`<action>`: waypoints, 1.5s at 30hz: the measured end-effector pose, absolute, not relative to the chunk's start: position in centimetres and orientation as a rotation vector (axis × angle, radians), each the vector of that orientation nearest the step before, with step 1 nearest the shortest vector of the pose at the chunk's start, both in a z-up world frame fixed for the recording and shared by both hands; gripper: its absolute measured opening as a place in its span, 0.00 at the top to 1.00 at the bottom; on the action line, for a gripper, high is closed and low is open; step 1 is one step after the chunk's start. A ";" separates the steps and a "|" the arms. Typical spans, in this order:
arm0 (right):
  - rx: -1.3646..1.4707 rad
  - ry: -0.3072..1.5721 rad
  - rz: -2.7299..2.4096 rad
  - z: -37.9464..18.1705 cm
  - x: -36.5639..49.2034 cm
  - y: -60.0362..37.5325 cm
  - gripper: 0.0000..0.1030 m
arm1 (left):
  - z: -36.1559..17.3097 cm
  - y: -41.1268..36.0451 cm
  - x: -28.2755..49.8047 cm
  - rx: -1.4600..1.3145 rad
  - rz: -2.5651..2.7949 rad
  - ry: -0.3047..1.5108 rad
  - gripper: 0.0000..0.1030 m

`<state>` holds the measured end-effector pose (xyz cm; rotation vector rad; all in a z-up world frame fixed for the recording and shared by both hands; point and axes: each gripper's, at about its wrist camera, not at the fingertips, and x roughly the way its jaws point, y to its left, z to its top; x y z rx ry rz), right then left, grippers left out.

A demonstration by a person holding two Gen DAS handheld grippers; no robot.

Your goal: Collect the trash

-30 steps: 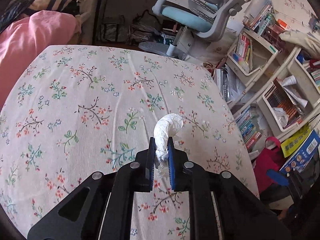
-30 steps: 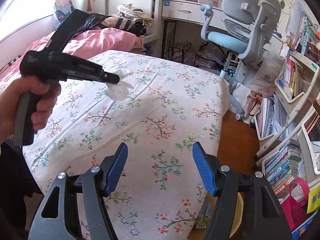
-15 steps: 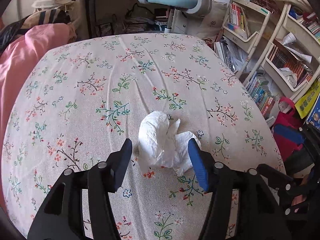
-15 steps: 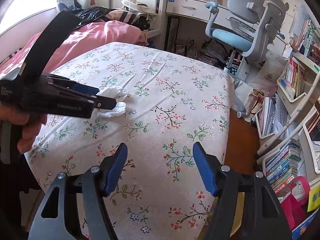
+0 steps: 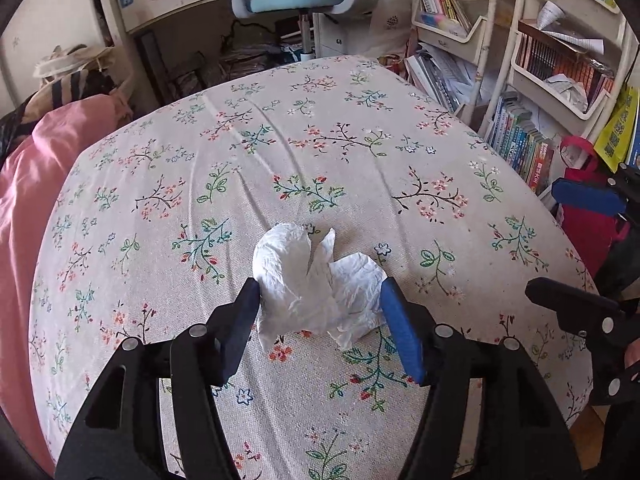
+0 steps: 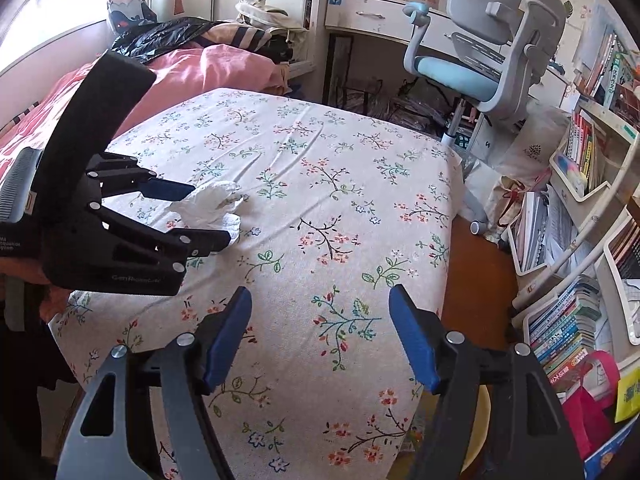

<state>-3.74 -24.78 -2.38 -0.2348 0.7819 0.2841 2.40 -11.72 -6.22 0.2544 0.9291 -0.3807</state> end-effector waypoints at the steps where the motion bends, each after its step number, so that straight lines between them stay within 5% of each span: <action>1: -0.237 0.783 0.285 -2.4 -3.8 -24.8 0.33 | -6.2 -11.7 2.4 0.252 -0.383 0.930 0.42; 7: -0.243 0.786 0.287 -2.6 -3.8 -24.7 0.33 | -6.4 -11.5 2.7 0.227 -0.407 0.931 0.51; 17: -0.242 0.784 0.285 -2.5 -3.9 -24.9 0.33 | -6.1 -10.1 3.6 0.131 -0.394 0.940 0.84; 45: -0.279 0.790 0.278 -3.2 -3.8 -24.7 0.33 | -4.9 -10.2 3.4 0.017 -0.468 0.909 0.87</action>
